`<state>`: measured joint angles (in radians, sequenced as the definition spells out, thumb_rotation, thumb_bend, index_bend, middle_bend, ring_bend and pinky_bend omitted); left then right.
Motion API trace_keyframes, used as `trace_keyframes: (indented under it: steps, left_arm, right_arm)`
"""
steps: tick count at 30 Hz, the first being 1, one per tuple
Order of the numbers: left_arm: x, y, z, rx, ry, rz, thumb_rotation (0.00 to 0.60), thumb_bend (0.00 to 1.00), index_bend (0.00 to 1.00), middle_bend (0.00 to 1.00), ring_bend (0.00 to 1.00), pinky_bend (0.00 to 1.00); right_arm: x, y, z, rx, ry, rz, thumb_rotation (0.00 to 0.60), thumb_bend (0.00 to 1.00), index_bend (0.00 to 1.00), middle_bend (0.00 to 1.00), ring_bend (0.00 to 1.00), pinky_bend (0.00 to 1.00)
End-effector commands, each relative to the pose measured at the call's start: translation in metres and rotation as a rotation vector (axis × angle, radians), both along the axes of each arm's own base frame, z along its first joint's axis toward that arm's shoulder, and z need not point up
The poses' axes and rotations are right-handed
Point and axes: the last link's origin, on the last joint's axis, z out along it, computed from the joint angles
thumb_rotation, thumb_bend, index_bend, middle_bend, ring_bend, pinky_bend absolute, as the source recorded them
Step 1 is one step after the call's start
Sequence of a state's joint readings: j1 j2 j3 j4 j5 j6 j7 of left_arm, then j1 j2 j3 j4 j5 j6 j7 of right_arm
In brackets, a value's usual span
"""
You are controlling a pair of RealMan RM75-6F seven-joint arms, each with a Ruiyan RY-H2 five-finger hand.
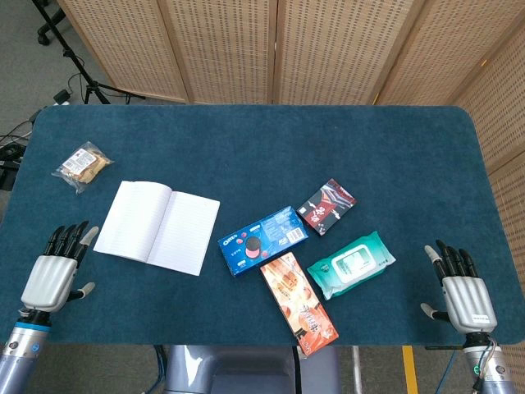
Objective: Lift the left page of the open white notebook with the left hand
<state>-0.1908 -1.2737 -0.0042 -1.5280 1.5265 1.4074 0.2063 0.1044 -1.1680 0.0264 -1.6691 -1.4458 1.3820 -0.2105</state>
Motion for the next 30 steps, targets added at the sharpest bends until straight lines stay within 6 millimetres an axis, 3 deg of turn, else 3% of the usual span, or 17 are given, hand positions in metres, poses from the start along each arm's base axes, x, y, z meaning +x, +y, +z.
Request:
trace_keyframes:
  steps: [1,15,30]
  left_arm:
    - [0.000,0.000,0.000,0.003,-0.001,-0.002,0.600,0.02,0.00,0.00,0.00,0.00]
    - [-0.002,0.005,0.001,-0.006,-0.016,-0.003,0.600,0.01,0.00,0.00,0.00,0.00]
    - [-0.012,0.035,0.000,-0.033,0.039,-0.022,0.600,0.01,0.00,0.00,0.00,0.00]
  right_arm:
    - [0.000,0.000,0.000,0.001,0.000,0.002,0.600,0.05,0.00,0.00,0.00,0.00]
    - [0.002,0.000,0.003,-0.013,-0.010,0.001,0.600,0.05,0.00,0.00,0.00,0.00]
    - [-0.001,-0.001,0.001,-0.007,-0.002,-0.005,0.600,0.05,0.00,0.00,0.00,0.00]
